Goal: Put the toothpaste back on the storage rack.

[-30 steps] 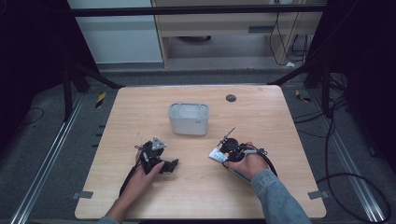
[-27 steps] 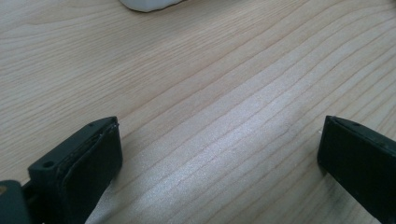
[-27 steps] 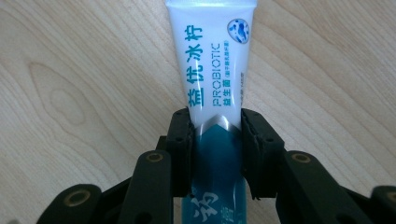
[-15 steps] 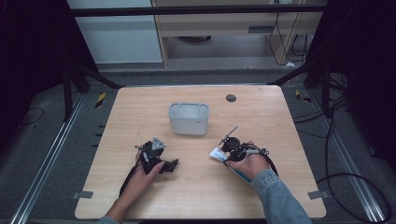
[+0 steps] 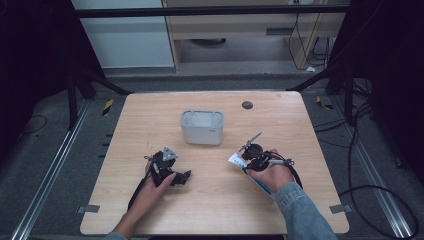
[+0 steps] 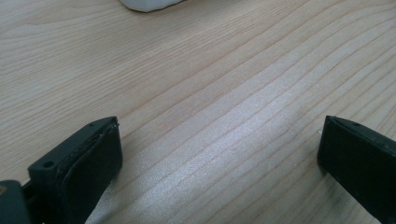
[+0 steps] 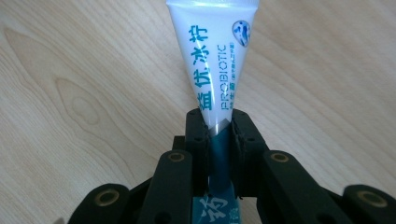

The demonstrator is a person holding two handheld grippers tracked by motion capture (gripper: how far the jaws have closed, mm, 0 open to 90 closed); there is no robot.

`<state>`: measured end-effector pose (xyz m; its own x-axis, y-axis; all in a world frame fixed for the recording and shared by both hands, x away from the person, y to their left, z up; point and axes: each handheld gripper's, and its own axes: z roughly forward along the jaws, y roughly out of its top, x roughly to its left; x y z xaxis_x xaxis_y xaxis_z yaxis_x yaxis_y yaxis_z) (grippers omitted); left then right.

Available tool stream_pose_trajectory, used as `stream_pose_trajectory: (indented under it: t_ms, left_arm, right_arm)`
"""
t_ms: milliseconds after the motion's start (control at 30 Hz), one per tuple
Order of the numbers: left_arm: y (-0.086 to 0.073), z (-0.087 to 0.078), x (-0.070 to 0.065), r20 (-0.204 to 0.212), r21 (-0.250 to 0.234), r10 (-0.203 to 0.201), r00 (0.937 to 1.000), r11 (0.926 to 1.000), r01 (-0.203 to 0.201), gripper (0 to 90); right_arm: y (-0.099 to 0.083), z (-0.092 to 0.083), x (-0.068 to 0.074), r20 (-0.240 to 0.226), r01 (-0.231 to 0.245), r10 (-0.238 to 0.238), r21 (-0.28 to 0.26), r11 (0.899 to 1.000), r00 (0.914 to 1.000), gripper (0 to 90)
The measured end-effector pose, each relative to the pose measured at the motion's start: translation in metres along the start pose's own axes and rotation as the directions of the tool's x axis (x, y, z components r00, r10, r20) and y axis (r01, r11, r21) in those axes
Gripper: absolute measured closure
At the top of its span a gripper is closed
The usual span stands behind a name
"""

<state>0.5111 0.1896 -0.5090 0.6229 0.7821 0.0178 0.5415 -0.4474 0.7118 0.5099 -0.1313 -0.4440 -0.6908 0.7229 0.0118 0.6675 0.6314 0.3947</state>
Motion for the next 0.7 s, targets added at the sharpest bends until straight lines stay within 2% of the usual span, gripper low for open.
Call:
stream_pose_trajectory:
  t_ms: [200, 433, 567, 667, 700]
  left_arm:
    - [0.0, 0.0, 0.0, 0.0, 0.0, 0.0, 1.0, 1.0, 0.0, 0.0]
    - [0.0, 0.0, 0.0, 0.0, 0.0, 0.0, 1.0, 1.0, 0.0, 0.0]
    - [0.0, 0.0, 0.0, -0.001, 0.0, 0.001, 1.0, 1.0, -0.001, 0.0]
    - [0.0, 0.0, 0.0, 0.0, 0.0, 0.002, 1.0, 1.0, -0.002, 0.0]
    - [0.0, 0.0, -0.001, 0.0, -0.001, 0.001, 1.0, 1.0, -0.001, 0.0]
  right_arm:
    - [0.001, -0.022, -0.005, 0.02, -0.014, 0.015, -0.047, 0.999, 0.9997, 79.2]
    - [0.006, -0.045, -0.011, 0.047, -0.037, 0.043, -0.118, 0.992, 0.998, 79.2]
    - [0.01, -0.058, -0.013, 0.053, -0.062, 0.074, -0.195, 0.979, 0.9958, 79.2]
    - [0.013, -0.063, -0.012, 0.036, -0.072, 0.081, -0.211, 0.975, 0.996, 79.2]
    - [0.017, -0.069, -0.012, 0.034, -0.071, 0.082, -0.246, 0.967, 0.996, 79.2]
